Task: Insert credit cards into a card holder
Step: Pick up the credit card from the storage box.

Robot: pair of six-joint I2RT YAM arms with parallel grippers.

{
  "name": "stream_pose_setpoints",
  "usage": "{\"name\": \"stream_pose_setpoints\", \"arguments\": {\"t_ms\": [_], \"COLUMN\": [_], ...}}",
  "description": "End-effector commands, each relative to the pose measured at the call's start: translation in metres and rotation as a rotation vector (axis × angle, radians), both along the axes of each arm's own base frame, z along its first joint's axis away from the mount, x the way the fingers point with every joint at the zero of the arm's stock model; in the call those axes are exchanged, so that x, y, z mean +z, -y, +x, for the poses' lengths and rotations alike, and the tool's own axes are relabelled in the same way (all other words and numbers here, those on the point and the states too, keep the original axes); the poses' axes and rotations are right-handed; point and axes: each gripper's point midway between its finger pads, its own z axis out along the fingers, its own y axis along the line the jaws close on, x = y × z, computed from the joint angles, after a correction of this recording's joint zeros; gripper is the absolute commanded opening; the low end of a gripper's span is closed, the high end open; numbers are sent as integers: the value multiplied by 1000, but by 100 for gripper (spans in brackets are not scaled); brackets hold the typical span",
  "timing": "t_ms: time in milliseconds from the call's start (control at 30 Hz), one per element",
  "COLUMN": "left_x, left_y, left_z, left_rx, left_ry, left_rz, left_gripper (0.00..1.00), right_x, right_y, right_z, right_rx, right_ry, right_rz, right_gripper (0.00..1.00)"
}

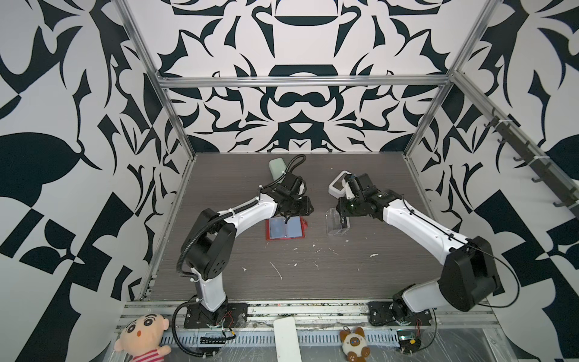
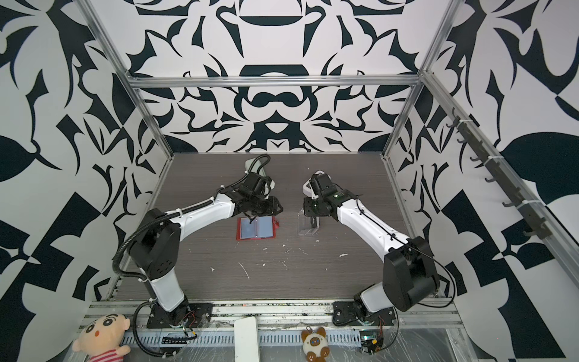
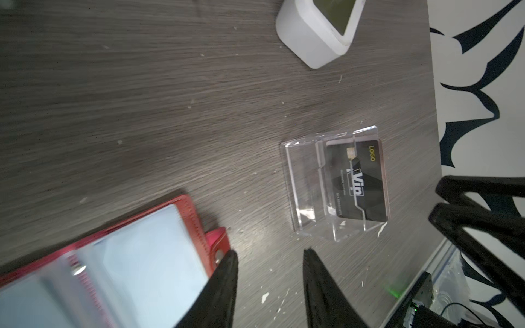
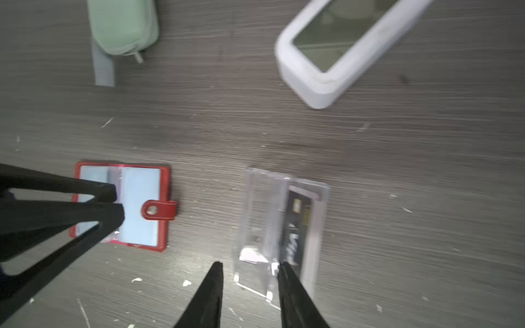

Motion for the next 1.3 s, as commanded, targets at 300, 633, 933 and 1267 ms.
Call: {"name": "stream_pose_setpoints", "arguments": {"t_ms": [300, 633, 933, 1267], "left_x": [-23, -44, -59, -72], "left_y": [63, 77, 79, 77], "left_z": [-13, -10, -8, -8], "left_rx": [-154, -162, -133, -120], "left_ry": [-126, -196, -235, -258], "left_rz": [-30, -39, -24, -1], "left_gripper": [45, 46, 46, 45], "right_x": [-18, -33, -44, -54], "right_y": [28, 26, 26, 23], "right_z": [-6, 0, 3, 5], "right_rx": [10, 6, -4, -1], "right_ry": [-89, -124, -153, -177], "right_rz": [-26, -35, -41, -33], "right_gripper": [42, 43, 43, 43]}}
